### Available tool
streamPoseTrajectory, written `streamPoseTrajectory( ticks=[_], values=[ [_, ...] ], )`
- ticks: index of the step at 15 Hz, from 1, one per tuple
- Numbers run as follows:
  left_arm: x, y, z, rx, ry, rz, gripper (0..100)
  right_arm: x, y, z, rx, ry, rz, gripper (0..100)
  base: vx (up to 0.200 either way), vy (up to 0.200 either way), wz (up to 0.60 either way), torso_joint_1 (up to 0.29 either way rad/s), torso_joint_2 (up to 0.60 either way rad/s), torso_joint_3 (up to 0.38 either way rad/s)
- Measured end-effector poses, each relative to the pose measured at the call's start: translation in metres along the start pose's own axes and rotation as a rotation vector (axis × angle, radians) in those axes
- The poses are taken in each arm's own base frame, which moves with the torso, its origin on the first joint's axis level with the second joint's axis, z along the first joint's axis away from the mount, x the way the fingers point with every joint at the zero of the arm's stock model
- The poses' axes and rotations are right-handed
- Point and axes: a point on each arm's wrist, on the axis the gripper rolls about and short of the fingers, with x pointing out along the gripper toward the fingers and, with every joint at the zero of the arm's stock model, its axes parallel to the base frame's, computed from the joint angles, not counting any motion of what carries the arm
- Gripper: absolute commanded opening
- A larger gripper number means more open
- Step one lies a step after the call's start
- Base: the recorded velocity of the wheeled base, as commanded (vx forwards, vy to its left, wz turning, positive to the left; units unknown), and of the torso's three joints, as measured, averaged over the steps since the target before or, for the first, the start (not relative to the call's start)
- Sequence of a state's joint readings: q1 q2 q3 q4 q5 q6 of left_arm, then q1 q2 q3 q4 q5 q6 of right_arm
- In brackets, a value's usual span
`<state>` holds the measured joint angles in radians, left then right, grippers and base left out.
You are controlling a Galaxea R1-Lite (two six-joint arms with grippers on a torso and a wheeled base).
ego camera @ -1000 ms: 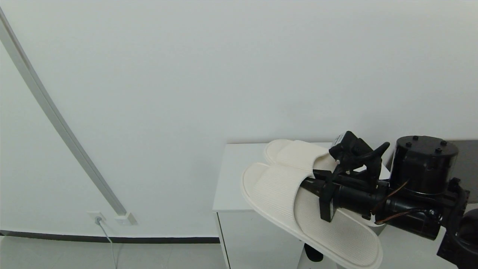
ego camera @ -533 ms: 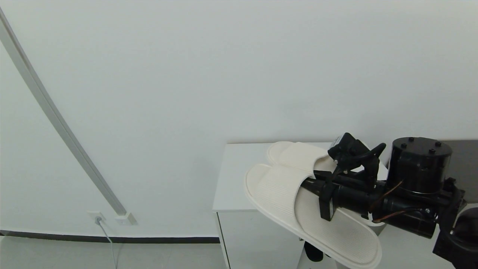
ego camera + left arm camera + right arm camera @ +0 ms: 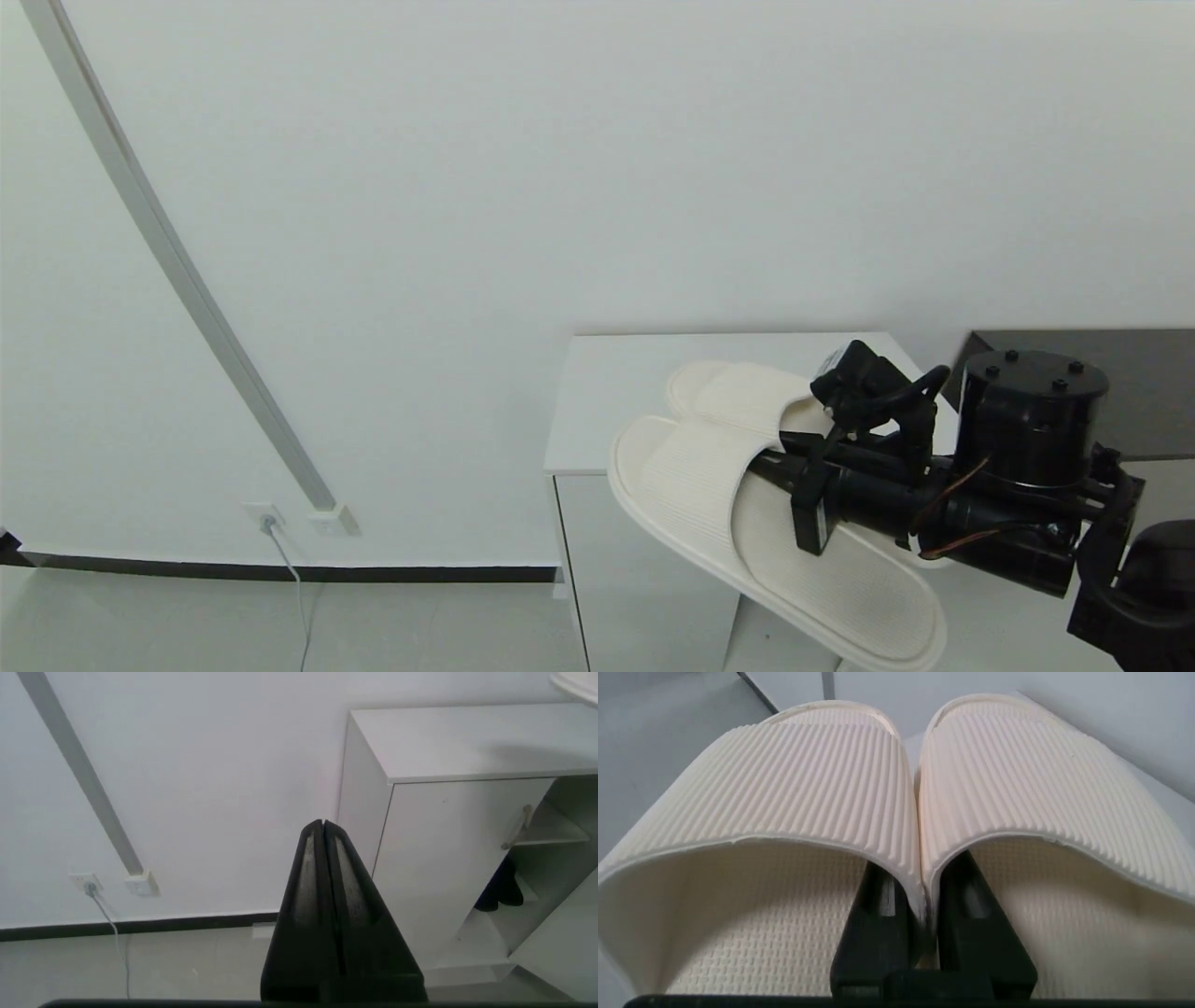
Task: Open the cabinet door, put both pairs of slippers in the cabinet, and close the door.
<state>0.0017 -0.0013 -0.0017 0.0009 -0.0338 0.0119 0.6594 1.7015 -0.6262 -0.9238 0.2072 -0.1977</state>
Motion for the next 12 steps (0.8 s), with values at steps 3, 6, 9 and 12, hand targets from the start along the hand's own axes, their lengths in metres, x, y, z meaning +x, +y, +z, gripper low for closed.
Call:
streamPoseTrajectory(
  ticks=[3, 6, 9, 12],
  values=[
    [0.0, 0.0, -0.0001, 0.0, 0.001, 0.0, 0, -0.0002, 0.0, -0.0029, 0.003, 0.011, -0.001, 0, 0.0, 0.0, 0.0, 0.0, 0.0, 0.0],
    [0.0, 0.0, -0.0001, 0.0, 0.001, -0.001, 0, -0.0001, 0.0007, -0.0035, 0.003, 0.013, 0.002, 0, 0.0, 0.0, 0.0, 0.0, 0.0, 0.0],
    [0.0, 0.0, -0.0001, 0.0, 0.001, 0.0, 0, 0.0001, 0.0011, -0.0034, 0.0, 0.013, 0.003, 0, 0.0, 0.0, 0.0, 0.0, 0.0, 0.0],
    [0.0, 0.0, -0.0001, 0.0, 0.001, 0.0, 0, 0.0, 0.001, -0.0036, 0.0, 0.014, 0.002, 0, 0.0, 0.0, 0.0, 0.0, 0.0, 0.0]
  ],
)
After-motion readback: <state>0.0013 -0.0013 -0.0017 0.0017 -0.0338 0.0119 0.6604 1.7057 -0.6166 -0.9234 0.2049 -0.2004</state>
